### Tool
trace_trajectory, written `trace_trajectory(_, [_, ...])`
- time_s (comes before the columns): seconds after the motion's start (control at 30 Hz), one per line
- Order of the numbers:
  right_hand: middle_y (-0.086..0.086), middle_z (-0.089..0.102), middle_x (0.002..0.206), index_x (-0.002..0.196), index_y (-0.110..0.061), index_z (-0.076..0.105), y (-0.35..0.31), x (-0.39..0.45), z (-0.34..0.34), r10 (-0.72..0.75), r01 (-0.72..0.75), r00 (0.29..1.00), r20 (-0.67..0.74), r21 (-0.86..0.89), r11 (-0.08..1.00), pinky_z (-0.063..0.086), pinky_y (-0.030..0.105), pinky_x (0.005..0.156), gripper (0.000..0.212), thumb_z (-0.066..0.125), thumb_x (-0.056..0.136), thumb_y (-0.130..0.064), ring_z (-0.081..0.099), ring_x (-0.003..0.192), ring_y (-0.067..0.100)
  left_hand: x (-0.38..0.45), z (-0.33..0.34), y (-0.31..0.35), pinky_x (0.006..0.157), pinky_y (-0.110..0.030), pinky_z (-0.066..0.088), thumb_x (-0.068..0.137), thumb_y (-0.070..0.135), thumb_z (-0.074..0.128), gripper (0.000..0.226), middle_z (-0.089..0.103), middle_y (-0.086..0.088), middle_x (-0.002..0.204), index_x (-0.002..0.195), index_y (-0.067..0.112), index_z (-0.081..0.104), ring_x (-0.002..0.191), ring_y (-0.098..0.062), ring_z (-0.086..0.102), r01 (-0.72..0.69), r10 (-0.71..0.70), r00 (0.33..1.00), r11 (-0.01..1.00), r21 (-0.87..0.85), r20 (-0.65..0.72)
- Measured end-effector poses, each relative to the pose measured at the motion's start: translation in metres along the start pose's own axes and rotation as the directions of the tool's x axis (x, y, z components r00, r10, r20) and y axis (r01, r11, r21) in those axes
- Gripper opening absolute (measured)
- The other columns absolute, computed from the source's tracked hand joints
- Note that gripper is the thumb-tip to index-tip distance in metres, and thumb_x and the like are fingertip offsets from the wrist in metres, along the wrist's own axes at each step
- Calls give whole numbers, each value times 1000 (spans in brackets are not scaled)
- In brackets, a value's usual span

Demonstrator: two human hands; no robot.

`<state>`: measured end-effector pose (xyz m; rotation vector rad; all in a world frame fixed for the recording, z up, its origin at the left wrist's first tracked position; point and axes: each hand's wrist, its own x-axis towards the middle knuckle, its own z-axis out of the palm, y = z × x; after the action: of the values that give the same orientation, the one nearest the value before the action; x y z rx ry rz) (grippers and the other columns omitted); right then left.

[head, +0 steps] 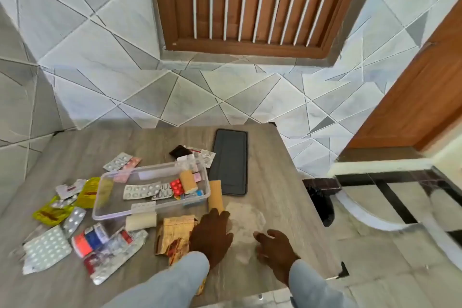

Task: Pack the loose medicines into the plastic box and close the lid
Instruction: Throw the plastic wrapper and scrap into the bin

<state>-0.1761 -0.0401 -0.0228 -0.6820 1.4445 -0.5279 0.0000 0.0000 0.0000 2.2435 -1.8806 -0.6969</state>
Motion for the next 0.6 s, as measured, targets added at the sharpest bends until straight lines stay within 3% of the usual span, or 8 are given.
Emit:
trace_trajectory(0.13, [7, 62, 74, 106, -16, 49, -11, 30, -4, 49, -49, 998, 26, -14, 999, 50, 28, 57, 35, 73, 80, -20, 60, 58, 19, 31, 8, 13, 87, -45, 48, 86, 42, 49, 41, 40, -5, 132, 124, 27, 42, 113, -29, 48, 94, -98, 995, 977, 190, 13])
trace_trajectory(0.2, [6, 56, 62, 84, -12, 55, -20, 38, -5, 45, -44, 999, 3, -56, 997, 44, 27, 51, 20, 73, 80, -19, 52, 51, 18, 42, 12, 14, 85, -45, 48, 87, 35, 48, 37, 39, -6, 132, 122, 25, 43, 110, -31, 48, 144, -156, 987, 959, 243, 29])
trace_trajectory(0.33, [5, 50, 54, 62, -11, 57, -34, 50, -8, 118, -105, 992, 54, -192, 976, 32, 25, 47, 25, 72, 81, -19, 40, 46, 17, 55, 17, 19, 82, -47, 49, 89, 28, 43, 31, 40, -8, 131, 120, 23, 45, 104, -34, 52, 207, -216, 976, 936, 286, 0])
trace_trajectory(0.43, [8, 49, 65, 67, -10, 56, -39, 58, -6, 62, -23, 992, 113, -319, 947, 33, 25, 50, 22, 67, 83, -20, 43, 54, 17, 56, 20, 22, 82, -47, 50, 90, 30, 42, 30, 42, -8, 132, 118, 22, 48, 101, -34, 54, 224, -234, 972, 928, 299, -1])
trace_trajectory(0.53, [6, 60, 76, 87, -5, 66, -47, 59, -1, 5, 49, 991, 136, -389, 920, 42, 26, 56, 16, 58, 88, -19, 54, 65, 19, 57, 18, 23, 86, -44, 51, 92, 34, 42, 32, 42, -7, 133, 121, 21, 47, 104, -32, 55, 254, -262, 965, 928, 272, -9])
trace_trajectory(0.6, [6, 61, 77, 85, -5, 64, -52, 59, 0, -38, 85, 992, 124, -395, 915, 44, 27, 59, 16, 56, 87, -19, 55, 67, 20, 58, 14, 24, 84, -42, 50, 91, 33, 42, 32, 42, -6, 132, 120, 19, 49, 105, -29, 53, 254, -253, 967, 933, 254, -38])
